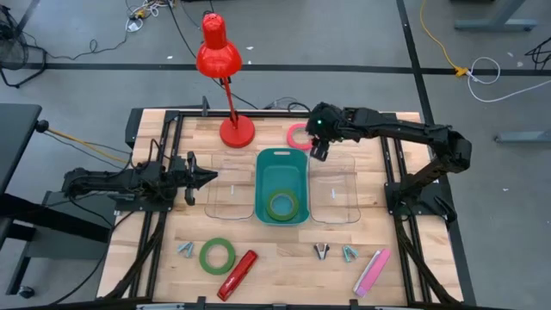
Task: Pick and place Stapler, Stapler remover, tape
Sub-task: Put the pink tape into the green bin
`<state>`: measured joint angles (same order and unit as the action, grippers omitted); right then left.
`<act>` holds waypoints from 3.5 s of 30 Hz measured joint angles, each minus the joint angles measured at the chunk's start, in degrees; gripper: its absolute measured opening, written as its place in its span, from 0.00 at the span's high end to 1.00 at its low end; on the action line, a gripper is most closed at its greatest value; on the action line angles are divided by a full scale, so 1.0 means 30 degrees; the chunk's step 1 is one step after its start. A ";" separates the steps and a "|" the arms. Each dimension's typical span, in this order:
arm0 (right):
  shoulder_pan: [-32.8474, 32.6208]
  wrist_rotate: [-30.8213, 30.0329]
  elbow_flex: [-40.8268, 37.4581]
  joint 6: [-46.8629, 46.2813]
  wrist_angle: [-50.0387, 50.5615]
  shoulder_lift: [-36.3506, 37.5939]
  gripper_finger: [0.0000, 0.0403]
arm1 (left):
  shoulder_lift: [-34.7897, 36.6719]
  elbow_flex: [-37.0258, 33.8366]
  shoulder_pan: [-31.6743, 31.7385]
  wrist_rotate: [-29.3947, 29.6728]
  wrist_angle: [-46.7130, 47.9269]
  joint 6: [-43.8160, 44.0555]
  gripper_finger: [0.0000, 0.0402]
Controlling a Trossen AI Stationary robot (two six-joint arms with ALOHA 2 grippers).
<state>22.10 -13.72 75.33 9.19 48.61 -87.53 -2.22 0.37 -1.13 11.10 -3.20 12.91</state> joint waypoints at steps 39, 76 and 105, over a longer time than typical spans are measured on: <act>0.6962 0.5596 -0.3955 1.0338 -0.1575 -0.0080 0.58 | -0.0007 0.0005 -0.0003 -0.0003 0.0000 -0.0007 0.93; 0.5417 0.2057 -0.1967 0.6428 -0.0005 -0.0080 0.59 | -0.0001 -0.0002 -0.0004 -0.0002 0.0000 0.0000 0.93; 0.5281 0.4618 -0.0422 0.1099 -0.3211 -0.1637 0.59 | 0.0000 0.0002 -0.0005 0.0005 0.0000 -0.0007 0.93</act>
<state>37.94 0.14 74.06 12.49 38.97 -92.44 -2.22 0.38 -1.15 11.11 -3.20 12.88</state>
